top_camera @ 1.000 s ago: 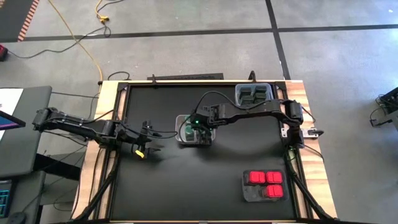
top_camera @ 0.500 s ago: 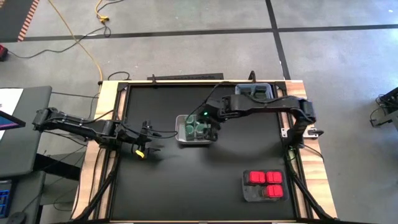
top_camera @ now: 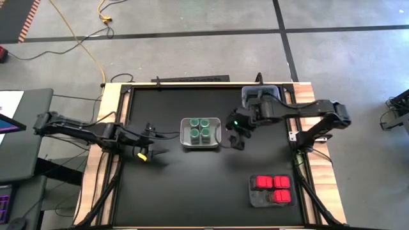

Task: Sort spices by type
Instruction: Return to Home Position

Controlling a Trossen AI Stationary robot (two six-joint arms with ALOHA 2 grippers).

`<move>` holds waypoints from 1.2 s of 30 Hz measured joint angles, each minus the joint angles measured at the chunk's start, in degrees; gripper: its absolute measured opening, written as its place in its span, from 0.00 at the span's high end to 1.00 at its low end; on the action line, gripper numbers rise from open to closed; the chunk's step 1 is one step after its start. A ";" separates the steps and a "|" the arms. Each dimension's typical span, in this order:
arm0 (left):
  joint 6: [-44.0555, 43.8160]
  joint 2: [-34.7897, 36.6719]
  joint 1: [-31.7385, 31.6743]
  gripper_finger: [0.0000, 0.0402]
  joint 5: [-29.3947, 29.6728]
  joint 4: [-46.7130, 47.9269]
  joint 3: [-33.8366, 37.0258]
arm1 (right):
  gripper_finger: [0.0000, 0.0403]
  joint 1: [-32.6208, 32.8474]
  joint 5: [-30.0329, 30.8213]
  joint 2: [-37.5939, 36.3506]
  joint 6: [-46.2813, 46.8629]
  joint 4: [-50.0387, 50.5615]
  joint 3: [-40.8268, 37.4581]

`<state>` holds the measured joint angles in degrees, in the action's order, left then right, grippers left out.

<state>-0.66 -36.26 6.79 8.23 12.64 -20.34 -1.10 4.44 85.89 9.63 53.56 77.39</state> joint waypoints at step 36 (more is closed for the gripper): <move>3.01 21.30 -3.45 0.24 -3.17 0.87 -0.02 | 0.16 9.08 5.23 -48.32 4.62 -93.10 -76.90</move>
<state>2.35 -14.96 3.33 5.06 13.51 -20.36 7.98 9.67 37.57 14.25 -39.54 0.49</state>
